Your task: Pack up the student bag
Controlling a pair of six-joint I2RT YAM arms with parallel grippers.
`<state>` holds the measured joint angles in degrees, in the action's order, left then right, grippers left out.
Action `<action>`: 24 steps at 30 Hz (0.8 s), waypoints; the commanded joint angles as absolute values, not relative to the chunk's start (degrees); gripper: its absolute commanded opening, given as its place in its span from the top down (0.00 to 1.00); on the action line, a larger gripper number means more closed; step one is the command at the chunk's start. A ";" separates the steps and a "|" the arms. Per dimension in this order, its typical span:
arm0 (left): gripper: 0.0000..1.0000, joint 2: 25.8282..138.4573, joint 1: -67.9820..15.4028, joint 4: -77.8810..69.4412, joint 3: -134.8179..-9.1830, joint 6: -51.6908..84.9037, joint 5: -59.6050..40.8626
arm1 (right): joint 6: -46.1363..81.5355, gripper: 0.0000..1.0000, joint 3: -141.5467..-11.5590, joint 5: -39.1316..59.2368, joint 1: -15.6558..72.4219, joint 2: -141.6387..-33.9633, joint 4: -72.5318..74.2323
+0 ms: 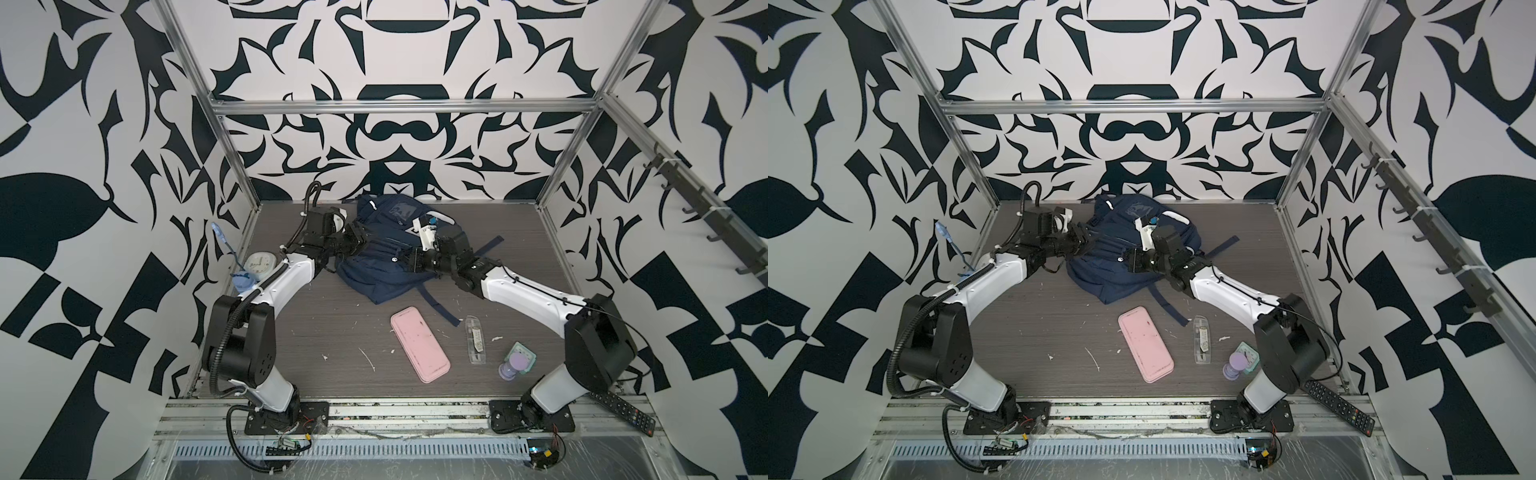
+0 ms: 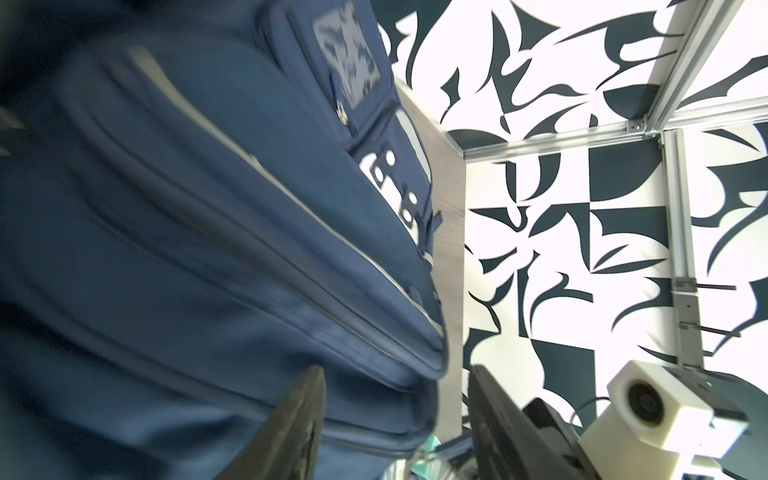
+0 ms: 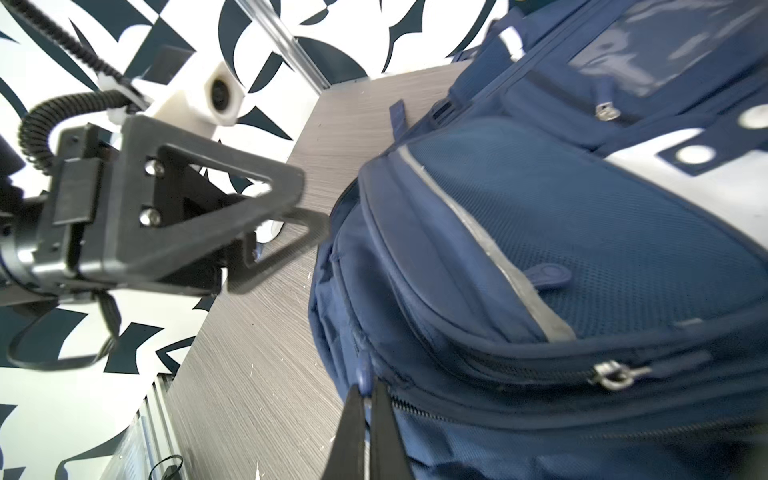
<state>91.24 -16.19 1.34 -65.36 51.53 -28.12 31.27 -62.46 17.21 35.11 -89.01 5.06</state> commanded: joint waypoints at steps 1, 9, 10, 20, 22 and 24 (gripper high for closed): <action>0.41 91.28 -16.35 7.11 -66.64 46.85 -26.77 | 30.03 1.00 -60.72 16.66 34.44 -82.63 6.32; 0.41 100.03 -17.17 11.95 -72.18 44.61 -29.09 | 29.62 1.00 -54.35 16.04 30.03 -77.36 3.80; 0.41 100.45 -17.38 11.95 -72.11 44.65 -28.82 | 29.53 1.00 -54.17 16.08 29.64 -77.33 3.57; 0.38 102.43 -16.88 11.48 -70.21 44.38 -26.83 | 28.57 1.00 -54.27 17.05 28.51 -77.08 2.07; 0.38 103.50 -16.62 9.69 -70.49 44.77 -26.29 | 28.56 1.00 -54.14 17.22 28.47 -77.14 2.02; 0.38 104.94 -16.15 8.08 -70.87 45.49 -26.25 | 28.53 1.00 -54.01 17.31 28.45 -77.21 2.09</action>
